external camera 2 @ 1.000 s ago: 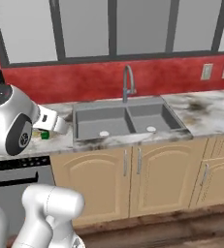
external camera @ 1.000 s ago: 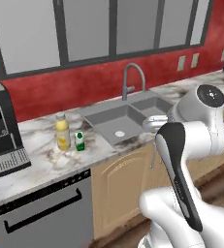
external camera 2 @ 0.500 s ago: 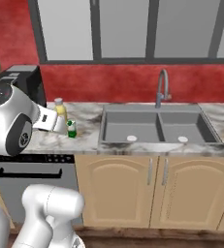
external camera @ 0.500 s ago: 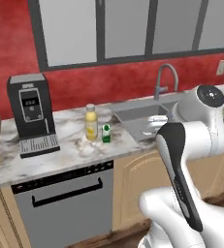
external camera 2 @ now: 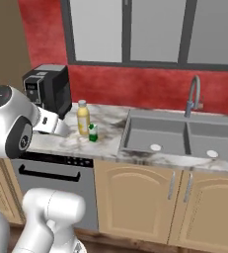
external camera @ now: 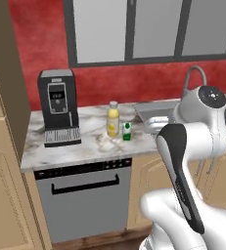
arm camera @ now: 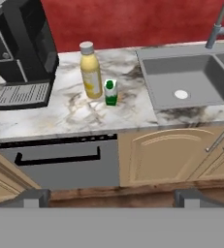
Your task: Move the drinks to the dining counter.
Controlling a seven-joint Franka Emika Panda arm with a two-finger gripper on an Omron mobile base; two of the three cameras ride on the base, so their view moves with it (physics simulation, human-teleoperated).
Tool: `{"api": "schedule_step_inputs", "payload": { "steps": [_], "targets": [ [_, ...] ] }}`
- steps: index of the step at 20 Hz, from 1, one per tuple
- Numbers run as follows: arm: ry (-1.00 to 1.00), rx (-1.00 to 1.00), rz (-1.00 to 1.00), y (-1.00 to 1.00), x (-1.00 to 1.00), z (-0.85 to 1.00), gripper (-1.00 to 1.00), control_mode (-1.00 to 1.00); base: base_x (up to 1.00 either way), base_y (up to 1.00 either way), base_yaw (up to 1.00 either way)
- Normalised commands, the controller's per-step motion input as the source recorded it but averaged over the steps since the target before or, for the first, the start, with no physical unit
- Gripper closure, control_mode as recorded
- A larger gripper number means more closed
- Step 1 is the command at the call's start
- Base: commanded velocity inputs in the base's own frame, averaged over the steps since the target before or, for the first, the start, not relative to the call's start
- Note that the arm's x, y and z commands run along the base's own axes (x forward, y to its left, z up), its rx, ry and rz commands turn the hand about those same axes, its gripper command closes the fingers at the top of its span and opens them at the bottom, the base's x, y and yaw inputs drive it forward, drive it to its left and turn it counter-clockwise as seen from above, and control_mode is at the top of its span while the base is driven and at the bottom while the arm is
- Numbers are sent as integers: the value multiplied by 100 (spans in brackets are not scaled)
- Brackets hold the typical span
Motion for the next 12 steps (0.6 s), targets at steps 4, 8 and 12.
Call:
{"api": "schedule_step_inputs", "payload": {
  "steps": [4, 8, 12],
  "targets": [
    [0, 0, 0, 0, 0, 0, -100, 100, 26, 1, 22],
    [0, 0, 0, 0, 0, 0, -100, 100, 19, 0, 5],
    [0, 0, 0, 0, 0, 0, -100, 100, 24, -1, 0]
  ]
}}
